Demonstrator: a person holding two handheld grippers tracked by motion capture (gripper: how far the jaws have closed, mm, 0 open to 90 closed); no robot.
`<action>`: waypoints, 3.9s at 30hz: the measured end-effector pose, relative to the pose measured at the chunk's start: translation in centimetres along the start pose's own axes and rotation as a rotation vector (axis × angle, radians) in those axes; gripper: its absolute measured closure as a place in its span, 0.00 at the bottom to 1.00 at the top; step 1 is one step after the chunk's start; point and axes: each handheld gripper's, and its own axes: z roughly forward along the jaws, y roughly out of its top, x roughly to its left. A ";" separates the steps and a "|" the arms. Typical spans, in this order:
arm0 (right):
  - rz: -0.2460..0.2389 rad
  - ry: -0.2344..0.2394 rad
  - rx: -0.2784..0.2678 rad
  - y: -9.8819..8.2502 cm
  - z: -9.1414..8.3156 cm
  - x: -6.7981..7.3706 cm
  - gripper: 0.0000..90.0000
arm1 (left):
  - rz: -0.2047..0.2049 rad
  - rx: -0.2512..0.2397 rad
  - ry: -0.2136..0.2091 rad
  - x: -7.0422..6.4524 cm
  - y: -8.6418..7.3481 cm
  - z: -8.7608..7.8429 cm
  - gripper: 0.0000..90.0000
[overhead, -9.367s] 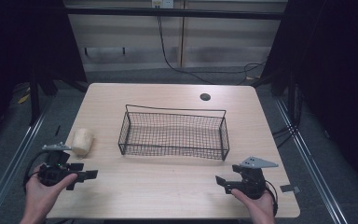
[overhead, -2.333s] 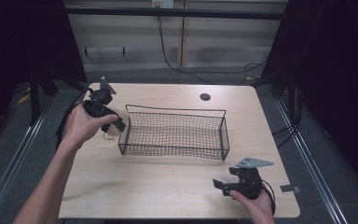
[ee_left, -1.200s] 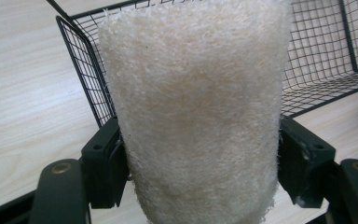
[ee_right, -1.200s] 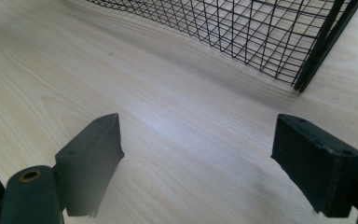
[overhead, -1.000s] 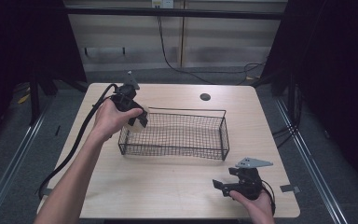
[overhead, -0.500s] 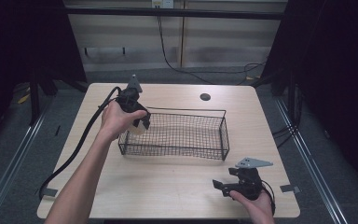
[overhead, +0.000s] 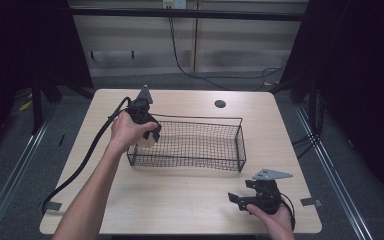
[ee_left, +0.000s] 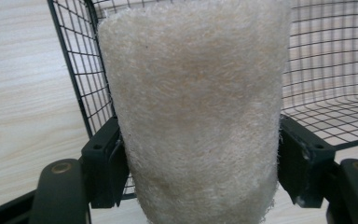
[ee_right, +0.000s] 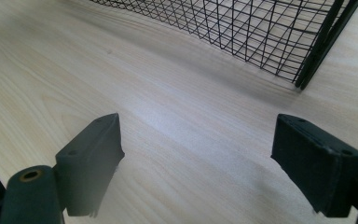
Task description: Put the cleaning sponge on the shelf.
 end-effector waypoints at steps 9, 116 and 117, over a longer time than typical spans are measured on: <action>0.001 0.000 0.004 0.0 0.1 0.0 0.17 | -0.002 0.027 0.022 0.3 0.1 0.9 0.31; -0.002 -0.001 0.006 0.0 0.1 0.2 0.18 | 0.139 -0.109 -0.038 1.3 -1.4 2.3 0.22; -0.002 0.000 0.005 0.0 0.1 0.2 0.18 | 0.151 -0.119 -0.044 1.3 -1.5 2.1 0.22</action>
